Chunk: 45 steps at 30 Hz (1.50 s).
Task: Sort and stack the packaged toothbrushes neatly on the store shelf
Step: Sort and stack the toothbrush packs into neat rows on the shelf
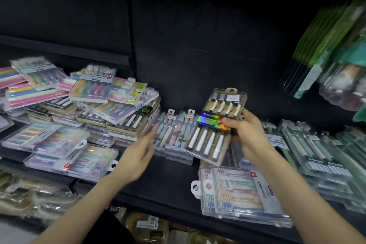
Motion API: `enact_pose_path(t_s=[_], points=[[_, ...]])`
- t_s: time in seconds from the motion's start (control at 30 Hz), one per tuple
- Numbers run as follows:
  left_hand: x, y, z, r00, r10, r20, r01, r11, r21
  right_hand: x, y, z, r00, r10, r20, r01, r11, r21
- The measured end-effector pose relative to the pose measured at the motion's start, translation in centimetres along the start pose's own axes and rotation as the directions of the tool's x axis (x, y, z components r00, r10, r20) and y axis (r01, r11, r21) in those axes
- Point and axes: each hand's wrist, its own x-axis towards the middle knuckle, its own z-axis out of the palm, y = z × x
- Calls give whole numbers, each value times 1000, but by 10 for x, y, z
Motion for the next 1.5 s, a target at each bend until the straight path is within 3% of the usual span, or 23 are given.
enact_pose_path(t_s=[0.13,0.4,0.57,0.67,0.77,0.9,1.2,1.33,1.5], points=[[2,-8,14,995,45,90,-72,942,329,-7,6,-22,999,53,-14,-53,999,-4],[-29,-5,0,986,148,73,-164,848,503,-19,2,-41,999,30,33,-30,1000,7],[-63,-6,-23,969,227,-98,-164,886,433,-26,-5,-46,996,21,87,-26,998,52],[-59,-1,-29,993,41,-107,6,917,399,-30,-9,-44,995,-1,104,-4,999,50],[-47,7,-18,969,-246,27,202,850,487,-33,-11,-41,994,-8,110,3,999,50],[-37,14,-7,939,-342,22,282,808,517,-35,-13,-48,995,-21,102,16,999,49],[-59,47,-54,936,-347,-68,346,860,376,-37,-16,-75,992,-67,106,63,997,39],[-54,71,-69,951,-305,-56,299,853,429,-39,-15,-82,992,-55,115,48,997,62],[-13,95,-53,969,-206,-134,239,917,319,-42,-15,-93,994,-47,99,40,996,78]])
